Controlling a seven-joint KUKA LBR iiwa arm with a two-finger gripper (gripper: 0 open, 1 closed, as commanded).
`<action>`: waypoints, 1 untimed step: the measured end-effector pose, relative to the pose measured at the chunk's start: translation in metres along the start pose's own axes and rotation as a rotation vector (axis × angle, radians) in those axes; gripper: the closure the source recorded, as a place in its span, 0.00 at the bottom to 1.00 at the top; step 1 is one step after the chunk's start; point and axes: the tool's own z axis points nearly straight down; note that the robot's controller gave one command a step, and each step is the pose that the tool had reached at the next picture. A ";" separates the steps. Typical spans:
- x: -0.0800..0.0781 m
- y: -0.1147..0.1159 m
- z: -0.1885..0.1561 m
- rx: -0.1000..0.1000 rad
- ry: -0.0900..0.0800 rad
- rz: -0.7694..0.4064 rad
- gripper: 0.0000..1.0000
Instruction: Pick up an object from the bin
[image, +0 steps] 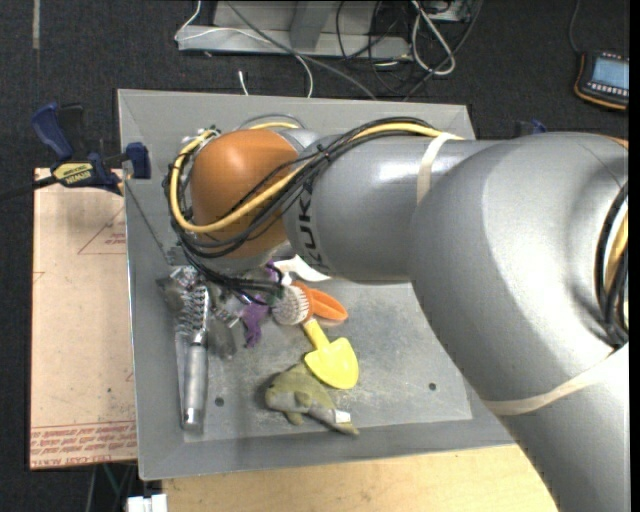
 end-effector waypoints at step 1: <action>-0.006 -0.006 0.001 0.008 0.003 -0.187 0.00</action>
Offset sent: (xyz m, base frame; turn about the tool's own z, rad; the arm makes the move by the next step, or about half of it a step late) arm 0.0002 0.0002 0.0003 -0.0079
